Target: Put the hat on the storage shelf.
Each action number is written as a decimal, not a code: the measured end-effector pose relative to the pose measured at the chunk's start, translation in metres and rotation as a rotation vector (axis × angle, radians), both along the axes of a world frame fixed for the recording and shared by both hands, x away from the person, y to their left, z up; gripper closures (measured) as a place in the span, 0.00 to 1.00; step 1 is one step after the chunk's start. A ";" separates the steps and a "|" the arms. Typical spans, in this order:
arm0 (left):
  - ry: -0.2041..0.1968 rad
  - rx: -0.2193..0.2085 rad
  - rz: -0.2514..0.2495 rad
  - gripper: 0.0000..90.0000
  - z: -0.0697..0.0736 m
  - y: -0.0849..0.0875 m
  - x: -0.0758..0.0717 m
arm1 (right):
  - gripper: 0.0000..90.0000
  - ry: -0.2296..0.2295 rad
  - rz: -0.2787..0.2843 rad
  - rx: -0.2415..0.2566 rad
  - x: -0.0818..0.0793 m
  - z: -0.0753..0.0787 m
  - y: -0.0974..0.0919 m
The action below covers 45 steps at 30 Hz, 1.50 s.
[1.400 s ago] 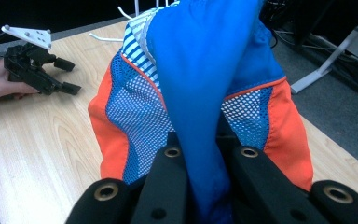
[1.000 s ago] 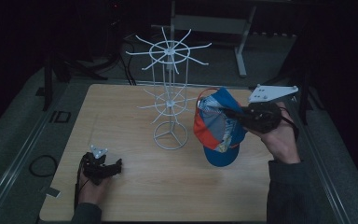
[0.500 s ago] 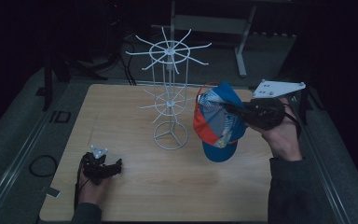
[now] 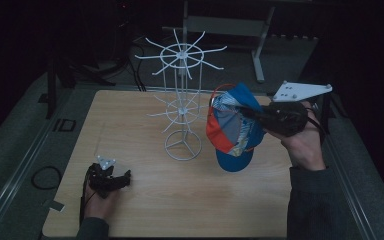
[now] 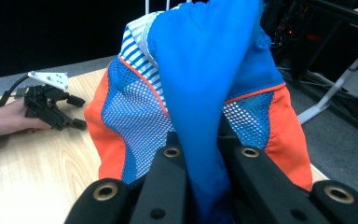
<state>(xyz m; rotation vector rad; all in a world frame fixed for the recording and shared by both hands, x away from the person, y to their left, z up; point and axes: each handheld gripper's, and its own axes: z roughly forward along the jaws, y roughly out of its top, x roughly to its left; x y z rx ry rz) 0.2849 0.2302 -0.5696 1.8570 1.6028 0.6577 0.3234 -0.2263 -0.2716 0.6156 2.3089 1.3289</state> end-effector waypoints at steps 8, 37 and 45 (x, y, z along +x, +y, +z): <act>0.000 0.000 0.000 0.16 0.000 0.000 0.000 | 0.97 -0.017 0.004 0.025 -0.001 0.004 -0.002; -0.002 0.001 -0.001 0.16 0.000 0.000 0.000 | 0.98 -0.069 0.001 0.077 -0.006 0.027 -0.007; -0.003 0.000 -0.002 0.16 0.000 -0.001 0.000 | 0.98 -0.085 0.003 0.092 -0.009 0.032 -0.008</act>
